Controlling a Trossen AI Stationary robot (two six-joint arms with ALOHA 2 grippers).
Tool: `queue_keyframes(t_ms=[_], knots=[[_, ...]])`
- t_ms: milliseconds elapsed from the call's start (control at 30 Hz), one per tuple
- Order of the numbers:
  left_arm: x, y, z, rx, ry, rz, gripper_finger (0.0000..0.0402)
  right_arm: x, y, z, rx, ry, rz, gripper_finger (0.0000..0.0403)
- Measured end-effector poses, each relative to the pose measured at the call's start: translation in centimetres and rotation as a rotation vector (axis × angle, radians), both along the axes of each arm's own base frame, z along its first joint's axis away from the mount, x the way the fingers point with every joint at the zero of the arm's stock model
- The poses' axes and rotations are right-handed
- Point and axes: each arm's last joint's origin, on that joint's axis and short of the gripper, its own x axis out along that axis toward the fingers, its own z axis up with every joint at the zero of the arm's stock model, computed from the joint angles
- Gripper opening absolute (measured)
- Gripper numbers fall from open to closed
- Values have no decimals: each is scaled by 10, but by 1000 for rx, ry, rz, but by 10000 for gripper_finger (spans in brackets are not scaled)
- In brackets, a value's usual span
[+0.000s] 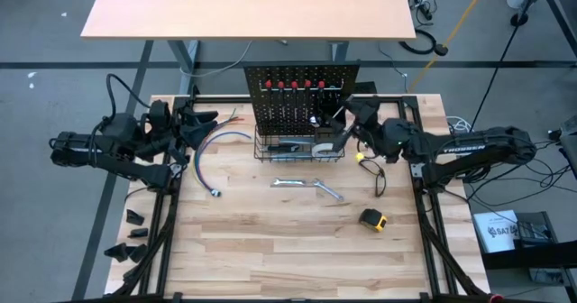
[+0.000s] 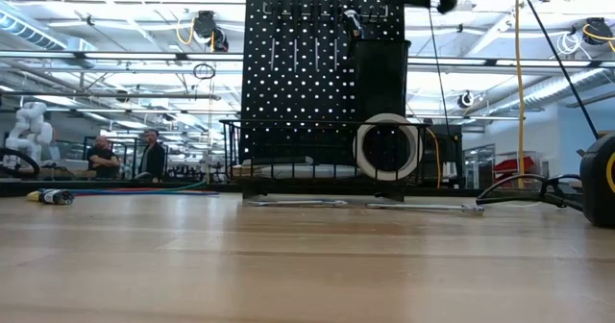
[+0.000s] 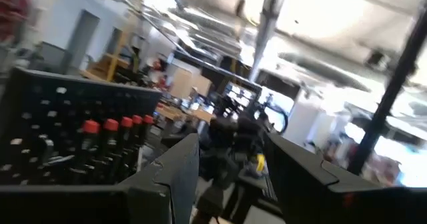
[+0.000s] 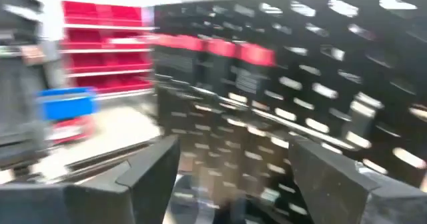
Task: Hang tools onto peg board
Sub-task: Put the wrench into the pegboard bin
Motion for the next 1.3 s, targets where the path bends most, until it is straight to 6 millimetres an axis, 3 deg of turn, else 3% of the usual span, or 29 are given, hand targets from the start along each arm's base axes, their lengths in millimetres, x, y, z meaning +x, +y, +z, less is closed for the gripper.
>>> queue_keyframes(t_ms=[267,500,667,833,1033,1300], knots=[[10,-8,-11,173,122,-208,173,4,34,27,77,54,392,274],[41,-20,-49,200,462,-306,173,0,68,15,343,110,618,254],[66,-28,-71,210,614,-326,173,-3,89,-27,621,287,564,234],[93,-32,-92,263,714,-301,173,6,107,-69,784,450,417,218],[127,-38,-112,345,716,-303,173,27,117,-116,845,566,264,210],[158,-44,-134,336,689,-308,173,34,118,-167,773,760,77,209]])
